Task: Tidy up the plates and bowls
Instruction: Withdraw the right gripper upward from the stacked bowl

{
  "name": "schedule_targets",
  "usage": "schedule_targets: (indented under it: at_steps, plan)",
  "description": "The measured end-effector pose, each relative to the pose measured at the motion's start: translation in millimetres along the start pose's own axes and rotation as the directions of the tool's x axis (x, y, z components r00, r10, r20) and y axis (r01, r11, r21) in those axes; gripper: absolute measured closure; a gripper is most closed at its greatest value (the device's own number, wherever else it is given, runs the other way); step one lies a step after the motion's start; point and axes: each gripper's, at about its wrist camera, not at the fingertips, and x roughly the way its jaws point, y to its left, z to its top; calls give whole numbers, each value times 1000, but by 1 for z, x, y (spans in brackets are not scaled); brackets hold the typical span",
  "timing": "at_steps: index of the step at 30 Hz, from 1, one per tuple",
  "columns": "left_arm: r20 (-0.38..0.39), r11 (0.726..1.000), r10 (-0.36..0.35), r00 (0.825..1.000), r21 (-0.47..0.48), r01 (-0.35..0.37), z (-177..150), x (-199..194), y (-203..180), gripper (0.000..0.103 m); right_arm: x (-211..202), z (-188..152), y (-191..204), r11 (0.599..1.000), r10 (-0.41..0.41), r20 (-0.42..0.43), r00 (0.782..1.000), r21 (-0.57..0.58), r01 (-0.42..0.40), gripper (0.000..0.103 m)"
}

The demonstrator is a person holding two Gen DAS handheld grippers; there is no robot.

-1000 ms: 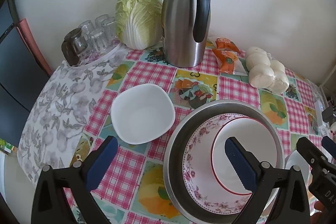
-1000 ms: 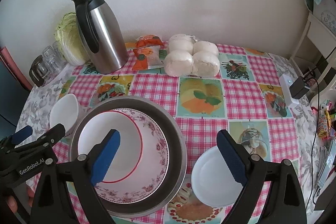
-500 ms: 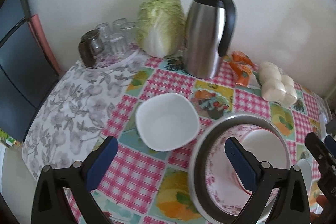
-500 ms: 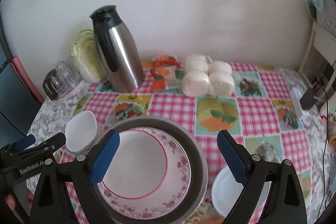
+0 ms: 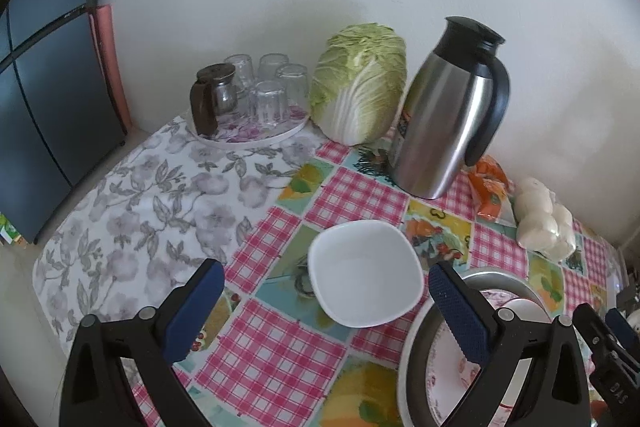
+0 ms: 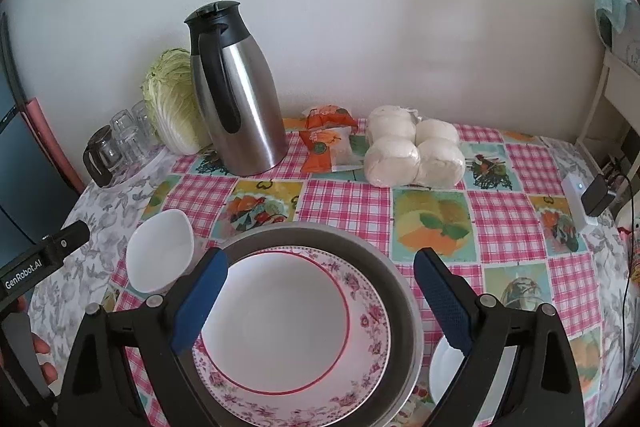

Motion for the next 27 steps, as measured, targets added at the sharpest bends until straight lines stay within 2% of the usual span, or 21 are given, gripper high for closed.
schedule_targets:
  at_steps: [5,10,14,21,27]
  plan:
    - [-30,999,-4,1000,-47,3,2,8,17,0,3,0,5,1000,-4,-18,1000,13,5,9]
    - [-28,999,-15,999,-32,14,2,11,25,0,10,-1,12,999,-17,-56,998,30,19,9]
    - [-36,999,-14,999,-37,12,4,15,34,0,13,-1,23,999,-53,-48,997,10,53,9]
    - [-62,997,-37,997,-75,32,5,27,54,0,12,1,47,1000,5,-4,1000,2,-5,9]
    - [-78,994,-35,996,-106,27,5,37,68,0,20,-2,71,999,53,-15,998,-6,-54,9]
